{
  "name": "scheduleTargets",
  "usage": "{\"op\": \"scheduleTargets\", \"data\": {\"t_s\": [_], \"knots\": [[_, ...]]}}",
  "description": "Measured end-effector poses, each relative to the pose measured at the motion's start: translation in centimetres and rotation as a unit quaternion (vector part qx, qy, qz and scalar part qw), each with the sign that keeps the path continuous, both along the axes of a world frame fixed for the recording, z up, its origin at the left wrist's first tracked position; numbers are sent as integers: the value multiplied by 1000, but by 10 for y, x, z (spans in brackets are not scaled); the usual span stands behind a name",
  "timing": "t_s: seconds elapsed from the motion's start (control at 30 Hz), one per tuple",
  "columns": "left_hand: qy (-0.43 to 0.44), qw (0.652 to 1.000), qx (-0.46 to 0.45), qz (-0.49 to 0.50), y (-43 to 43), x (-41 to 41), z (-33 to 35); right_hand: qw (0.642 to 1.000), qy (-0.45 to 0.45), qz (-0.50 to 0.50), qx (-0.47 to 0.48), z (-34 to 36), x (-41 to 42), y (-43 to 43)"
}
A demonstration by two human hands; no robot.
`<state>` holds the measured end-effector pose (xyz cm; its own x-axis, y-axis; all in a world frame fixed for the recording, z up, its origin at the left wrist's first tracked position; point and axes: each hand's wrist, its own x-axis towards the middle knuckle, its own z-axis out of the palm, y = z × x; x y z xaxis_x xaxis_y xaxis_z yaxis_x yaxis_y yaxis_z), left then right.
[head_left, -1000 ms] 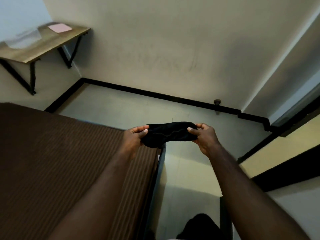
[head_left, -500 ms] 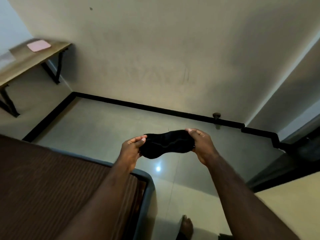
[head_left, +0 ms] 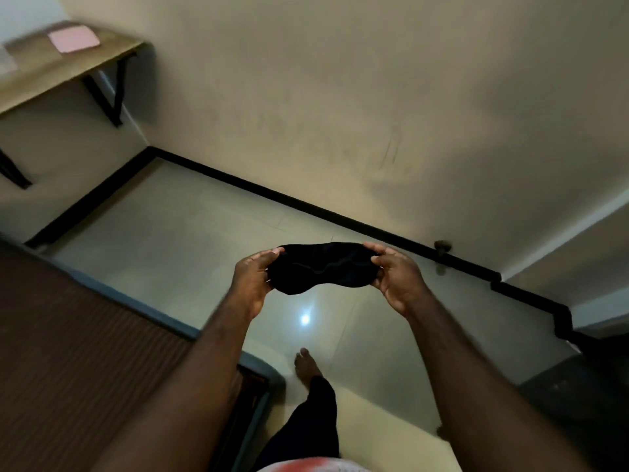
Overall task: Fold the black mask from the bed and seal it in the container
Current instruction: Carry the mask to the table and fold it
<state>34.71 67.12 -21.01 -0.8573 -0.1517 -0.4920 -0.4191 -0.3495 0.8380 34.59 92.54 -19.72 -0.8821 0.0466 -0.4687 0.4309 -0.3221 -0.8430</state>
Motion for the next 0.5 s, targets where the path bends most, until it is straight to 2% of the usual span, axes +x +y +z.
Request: {"op": "scheduleTargets", "data": {"t_s": [0.3,0.5], "knots": [[-4,998,14,69,-21,-135,6,997,17,69,38,9,-161,-28],[-3,994,-24,104,-54,-205,13,994,-2,99,45,0,-250,-65]]}}
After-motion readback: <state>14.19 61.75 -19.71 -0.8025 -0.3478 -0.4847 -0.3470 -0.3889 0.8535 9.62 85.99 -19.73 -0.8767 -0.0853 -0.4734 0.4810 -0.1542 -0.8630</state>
